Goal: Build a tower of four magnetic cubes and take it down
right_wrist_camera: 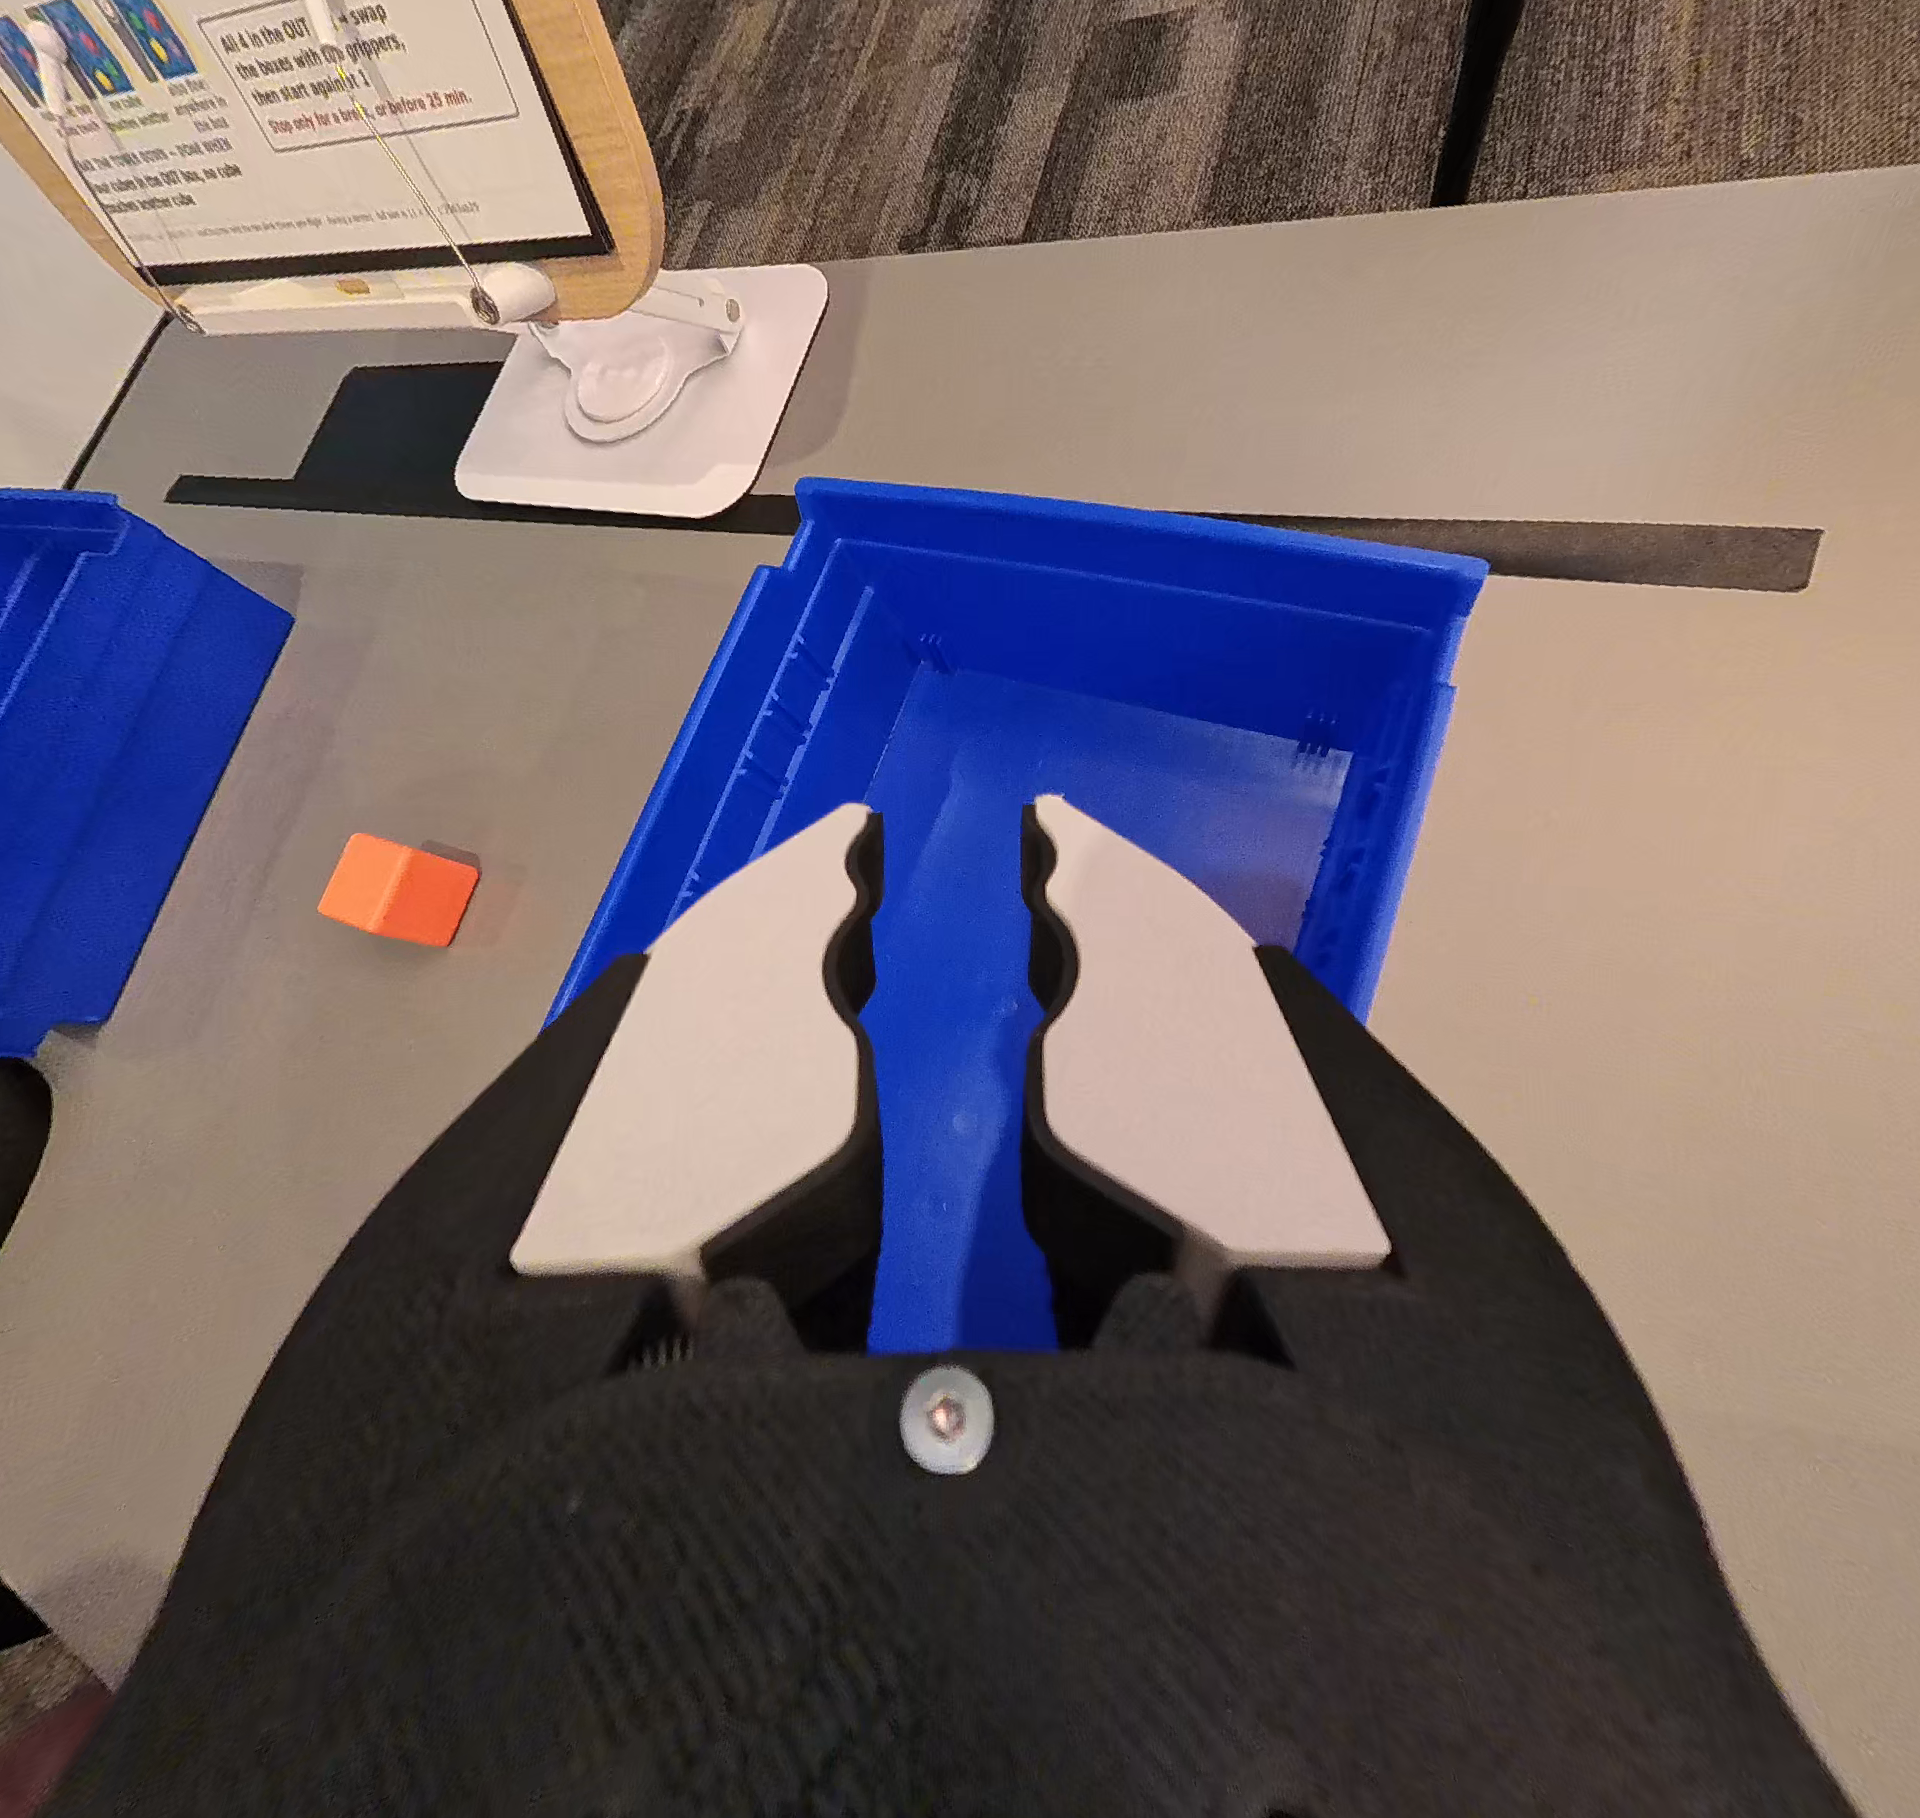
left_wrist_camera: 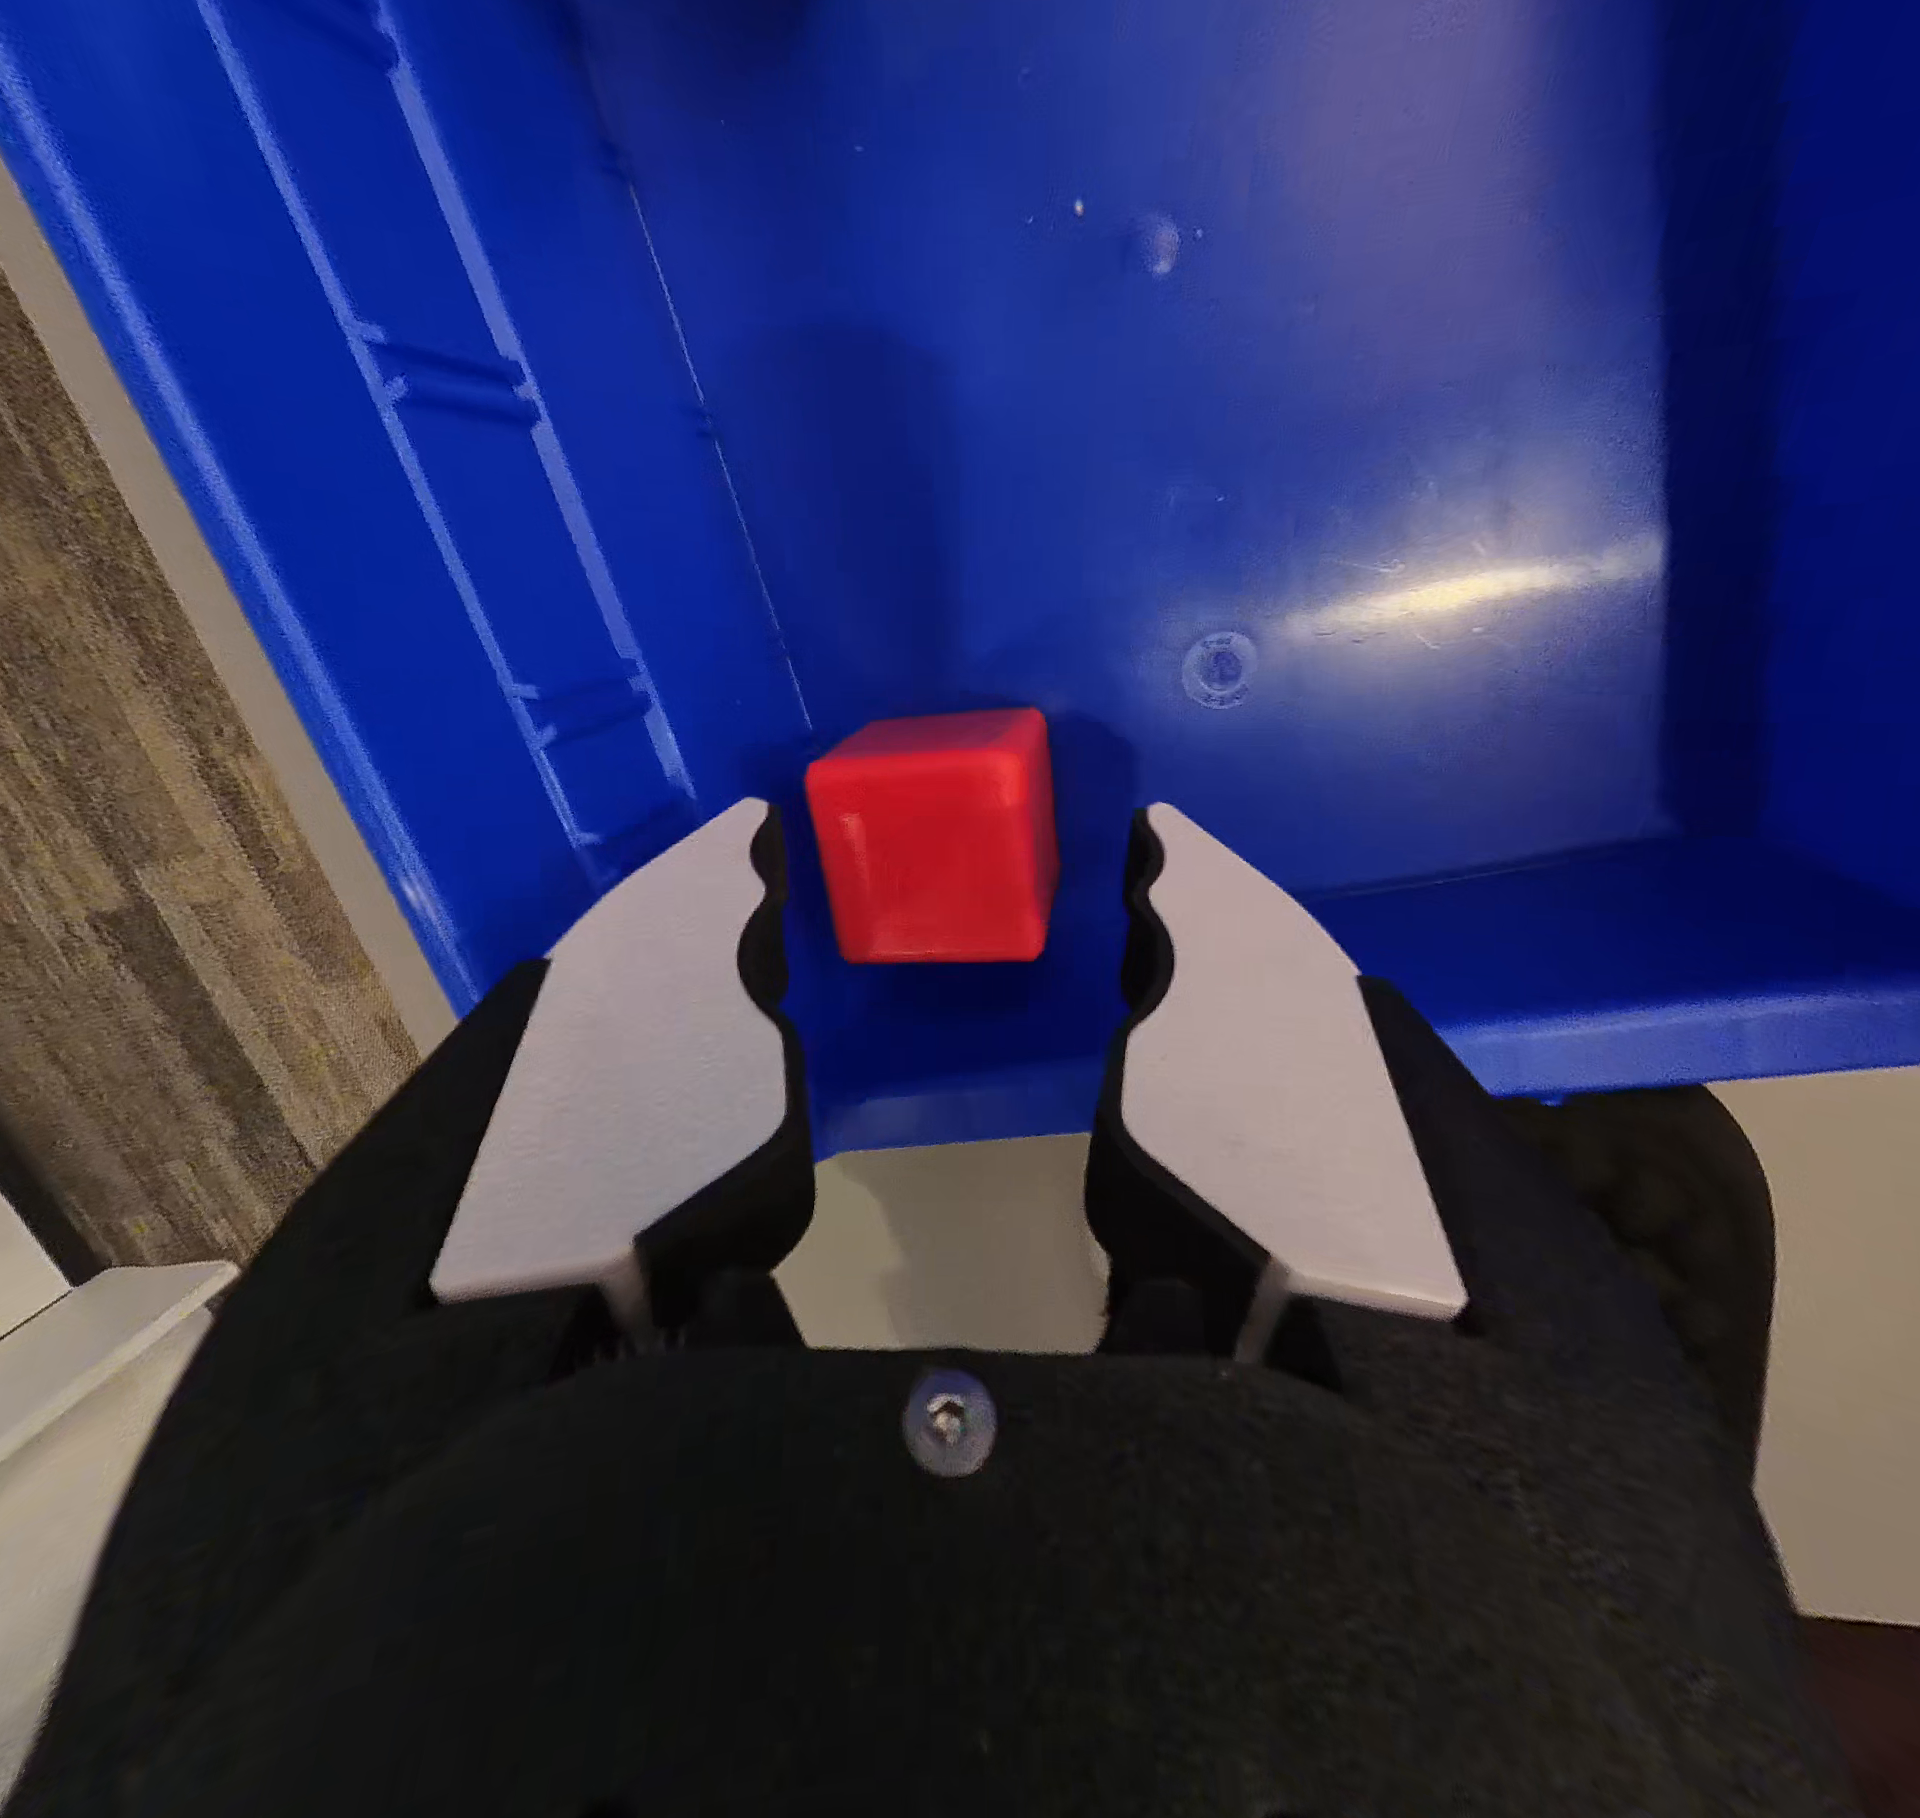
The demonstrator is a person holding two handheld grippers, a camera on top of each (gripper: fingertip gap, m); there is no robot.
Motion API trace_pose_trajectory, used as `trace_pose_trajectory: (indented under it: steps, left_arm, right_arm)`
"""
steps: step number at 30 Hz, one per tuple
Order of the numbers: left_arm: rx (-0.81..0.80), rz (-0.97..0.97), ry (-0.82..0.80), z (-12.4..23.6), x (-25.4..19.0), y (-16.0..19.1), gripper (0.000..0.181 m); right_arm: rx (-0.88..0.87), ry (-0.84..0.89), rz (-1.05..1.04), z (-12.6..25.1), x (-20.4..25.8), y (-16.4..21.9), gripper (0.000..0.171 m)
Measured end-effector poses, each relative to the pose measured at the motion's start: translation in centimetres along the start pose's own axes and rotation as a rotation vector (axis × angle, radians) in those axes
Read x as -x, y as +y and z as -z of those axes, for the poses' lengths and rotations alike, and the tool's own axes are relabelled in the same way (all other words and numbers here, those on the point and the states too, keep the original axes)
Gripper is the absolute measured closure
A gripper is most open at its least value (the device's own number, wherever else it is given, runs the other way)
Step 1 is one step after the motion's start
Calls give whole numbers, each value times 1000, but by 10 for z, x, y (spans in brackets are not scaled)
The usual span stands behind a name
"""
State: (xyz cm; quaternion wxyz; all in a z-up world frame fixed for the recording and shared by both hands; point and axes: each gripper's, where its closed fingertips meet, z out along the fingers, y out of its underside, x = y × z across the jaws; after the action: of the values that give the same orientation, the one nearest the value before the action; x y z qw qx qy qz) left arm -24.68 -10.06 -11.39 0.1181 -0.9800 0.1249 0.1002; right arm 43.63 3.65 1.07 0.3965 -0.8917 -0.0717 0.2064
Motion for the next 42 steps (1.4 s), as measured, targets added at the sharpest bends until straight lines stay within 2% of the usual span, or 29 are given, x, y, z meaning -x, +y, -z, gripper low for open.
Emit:
trace_pose_trajectory:
  steps: [3,10,15,18,21,24,28,33,37,42]
  left_arm:
    - [17,2,-46,-4,8,2,124]
    - [117,30,32,-19,-6,9,109]
    - [134,-65,16,-17,-10,7,126]
    - [156,-91,16,-17,-10,8,130]
    - [169,-103,-10,-17,-2,10,123]
    - [151,-129,31,-16,-3,8,127]
    - [203,-151,98,-21,-9,14,127]
    - [207,-169,102,-22,-8,14,132]
    - [120,-213,77,-1,-5,2,132]
    - [-94,-331,82,74,-32,-37,132]
  right_arm:
    - [11,4,3,-1,-1,1,144]
    - [56,11,15,-8,-2,8,144]
    - [61,7,14,-10,-3,9,144]
    - [69,10,18,-11,-3,10,144]
    - [73,9,19,-12,-3,11,144]
    - [76,8,20,-12,-3,11,144]
    - [92,9,28,-14,-3,14,144]
    - [111,15,42,-16,-2,17,144]
    - [116,17,45,-17,-2,17,144]
    - [127,42,62,-17,-3,17,144]
